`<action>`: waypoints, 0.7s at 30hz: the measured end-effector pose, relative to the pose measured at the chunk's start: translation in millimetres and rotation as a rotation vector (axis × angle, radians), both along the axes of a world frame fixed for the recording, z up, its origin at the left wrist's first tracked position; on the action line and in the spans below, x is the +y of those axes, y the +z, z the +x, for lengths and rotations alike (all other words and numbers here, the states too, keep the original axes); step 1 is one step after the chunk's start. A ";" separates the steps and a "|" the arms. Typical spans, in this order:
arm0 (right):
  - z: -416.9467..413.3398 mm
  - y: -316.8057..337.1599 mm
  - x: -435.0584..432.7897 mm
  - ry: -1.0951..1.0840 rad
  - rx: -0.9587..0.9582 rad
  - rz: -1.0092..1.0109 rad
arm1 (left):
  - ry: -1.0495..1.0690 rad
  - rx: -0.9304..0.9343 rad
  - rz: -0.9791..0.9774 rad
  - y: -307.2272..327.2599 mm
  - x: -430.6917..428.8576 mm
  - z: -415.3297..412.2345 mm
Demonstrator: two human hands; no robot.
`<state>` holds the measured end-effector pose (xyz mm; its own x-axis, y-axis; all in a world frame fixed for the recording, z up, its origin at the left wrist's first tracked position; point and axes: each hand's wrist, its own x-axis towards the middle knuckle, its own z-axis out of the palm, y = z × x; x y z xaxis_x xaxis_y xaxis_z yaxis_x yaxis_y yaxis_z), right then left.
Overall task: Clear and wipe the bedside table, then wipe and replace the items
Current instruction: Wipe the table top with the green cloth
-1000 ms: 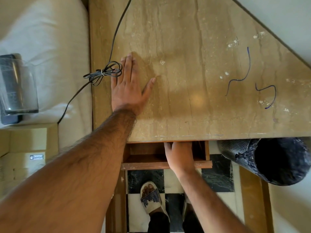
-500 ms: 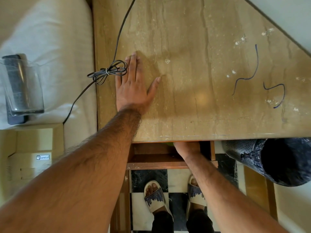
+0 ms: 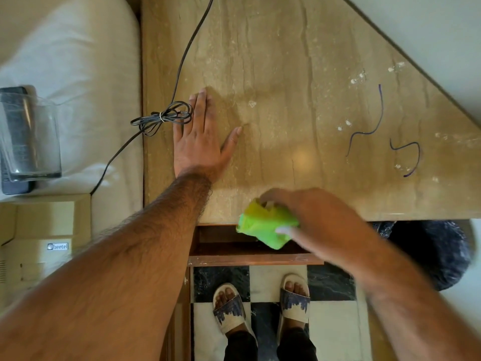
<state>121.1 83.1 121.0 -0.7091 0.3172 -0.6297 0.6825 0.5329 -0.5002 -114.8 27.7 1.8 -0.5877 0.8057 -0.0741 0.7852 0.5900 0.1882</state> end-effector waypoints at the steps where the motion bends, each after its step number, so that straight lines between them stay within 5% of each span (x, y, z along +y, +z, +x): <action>1: -10.1 13.5 19.3 -0.003 -0.008 -0.022 | -0.002 0.006 0.000 -0.5 0.4 -0.4; 8: -109.7 14.9 133.1 0.165 0.003 0.212 | -0.007 0.022 0.005 1.3 0.3 -0.3; 14: -116.4 -26.0 144.2 -0.064 0.216 0.525 | -0.013 0.008 -0.004 3.3 1.0 -0.7; 18: -25.5 -54.4 77.9 -0.736 0.432 0.610 | -0.016 0.019 0.020 1.6 1.9 -0.7; 21: 38.4 -64.4 -9.6 -1.191 0.392 0.591 | -0.011 0.020 0.021 3.6 1.7 -0.4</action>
<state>159.5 73.5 56.7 0.0768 0.9969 -0.0160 0.7396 -0.0677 -0.6696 -115.2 29.4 5.4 -0.5799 0.8134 -0.0456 0.7953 0.5773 0.1847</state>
